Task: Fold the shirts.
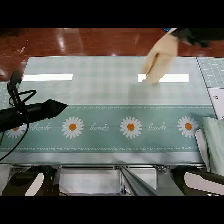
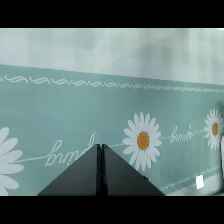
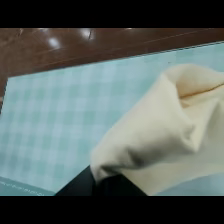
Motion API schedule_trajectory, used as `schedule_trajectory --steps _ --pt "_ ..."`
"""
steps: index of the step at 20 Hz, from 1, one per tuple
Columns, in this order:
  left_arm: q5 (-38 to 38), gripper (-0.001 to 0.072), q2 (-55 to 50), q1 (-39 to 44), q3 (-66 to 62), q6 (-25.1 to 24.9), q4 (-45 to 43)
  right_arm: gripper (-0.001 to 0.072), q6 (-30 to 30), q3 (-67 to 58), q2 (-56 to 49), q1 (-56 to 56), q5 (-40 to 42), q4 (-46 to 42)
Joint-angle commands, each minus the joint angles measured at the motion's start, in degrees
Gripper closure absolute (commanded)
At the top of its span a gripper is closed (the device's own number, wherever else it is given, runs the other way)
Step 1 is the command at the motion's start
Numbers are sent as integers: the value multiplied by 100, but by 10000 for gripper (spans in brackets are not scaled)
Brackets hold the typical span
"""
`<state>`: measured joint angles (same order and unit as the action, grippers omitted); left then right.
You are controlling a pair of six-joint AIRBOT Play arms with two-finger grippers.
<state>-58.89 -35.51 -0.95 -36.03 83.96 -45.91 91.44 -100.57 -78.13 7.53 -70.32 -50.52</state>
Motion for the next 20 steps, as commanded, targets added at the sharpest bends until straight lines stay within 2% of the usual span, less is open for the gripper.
schedule_trajectory --steps 1,8,12,15,18,20 --pt "-343 685 0 2 2 -164 94 695 382 -713 87 1141 -1051 -142" --pt "-446 686 0 2 2 -345 96 695 544 -750 409 3132 -2452 -223" --pt "-433 685 -2 2 2 -426 94 694 511 -750 636 3652 -3224 -1399" --pt "-402 686 -2 2 4 -804 94 694 511 -669 868 4083 -3543 -1996" --pt "-223 686 -2 2 4 -833 94 694 490 -179 1300 4553 -3609 -3040" --pt "-153 685 -2 2 4 -835 94 694 195 404 1696 4900 -3606 -4081"
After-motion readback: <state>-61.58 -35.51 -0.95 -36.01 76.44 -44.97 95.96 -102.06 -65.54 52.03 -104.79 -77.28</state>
